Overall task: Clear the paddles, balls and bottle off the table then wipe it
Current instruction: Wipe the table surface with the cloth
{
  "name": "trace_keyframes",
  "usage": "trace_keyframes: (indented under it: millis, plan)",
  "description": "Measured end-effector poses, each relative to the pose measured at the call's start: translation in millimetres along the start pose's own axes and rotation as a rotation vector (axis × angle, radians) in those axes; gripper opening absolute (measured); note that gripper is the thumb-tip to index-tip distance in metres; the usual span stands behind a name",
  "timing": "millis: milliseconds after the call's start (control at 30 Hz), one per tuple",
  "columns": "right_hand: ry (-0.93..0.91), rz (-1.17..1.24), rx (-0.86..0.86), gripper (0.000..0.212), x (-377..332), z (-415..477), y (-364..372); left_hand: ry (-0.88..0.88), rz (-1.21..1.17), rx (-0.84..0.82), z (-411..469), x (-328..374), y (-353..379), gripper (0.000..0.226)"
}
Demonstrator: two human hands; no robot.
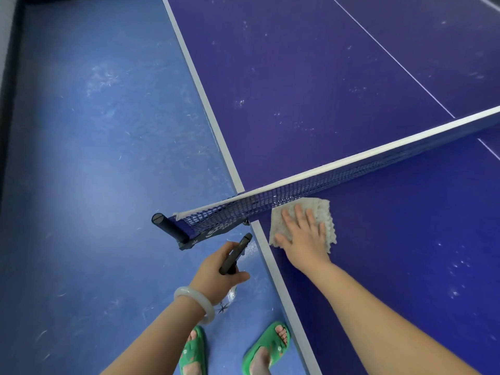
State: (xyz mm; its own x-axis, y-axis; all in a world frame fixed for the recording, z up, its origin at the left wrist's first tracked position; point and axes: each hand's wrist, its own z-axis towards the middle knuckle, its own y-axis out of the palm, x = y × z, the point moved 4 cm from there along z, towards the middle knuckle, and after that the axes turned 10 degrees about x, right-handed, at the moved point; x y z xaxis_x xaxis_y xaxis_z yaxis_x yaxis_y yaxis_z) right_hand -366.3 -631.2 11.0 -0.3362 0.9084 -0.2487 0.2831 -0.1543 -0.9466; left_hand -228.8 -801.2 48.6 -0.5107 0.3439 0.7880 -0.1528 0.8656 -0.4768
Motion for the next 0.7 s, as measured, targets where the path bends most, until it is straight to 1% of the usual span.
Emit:
trace_keyframes:
  millis: [100,133,233,300,433,467,500,533,600,667,700]
  plan:
    - [0.101,0.034,0.166,0.050,5,20,-22,-0.001,0.009,0.000,0,-1,1,0.037]
    - [0.140,0.026,0.176,0.050,5,27,-25,0.000,0.016,0.005,1,-1,2,0.037]
    - [0.219,-0.023,0.082,0.060,-1,40,-8,-0.007,0.008,0.024,0,-3,3,0.039]
    - [0.166,-0.095,0.069,0.063,-12,35,9,-0.011,0.000,0.039,0,-4,3,0.039]
    - [-0.130,-0.203,0.121,0.065,-25,-7,29,-0.011,-0.003,0.039,-1,-7,4,0.040]
    - [-0.160,-0.212,0.123,0.066,-18,-13,29,-0.014,-0.005,0.037,-1,-7,4,0.040]
    - [-0.150,-0.223,0.127,0.067,-8,-13,27,-0.017,-0.008,0.035,-1,-7,3,0.040]
    - [-0.097,-0.234,0.141,0.066,5,-7,22,-0.017,-0.009,0.036,0,-7,2,0.039]
    - [0.110,-0.224,0.151,0.066,23,13,12,-0.011,0.001,0.039,-1,-7,0,0.039]
    - [0.305,-0.148,0.140,0.070,19,32,8,-0.010,0.001,0.041,-1,-6,-1,0.040]
    - [0.343,-0.120,0.137,0.071,7,37,10,-0.014,-0.007,0.042,-2,-6,-1,0.040]
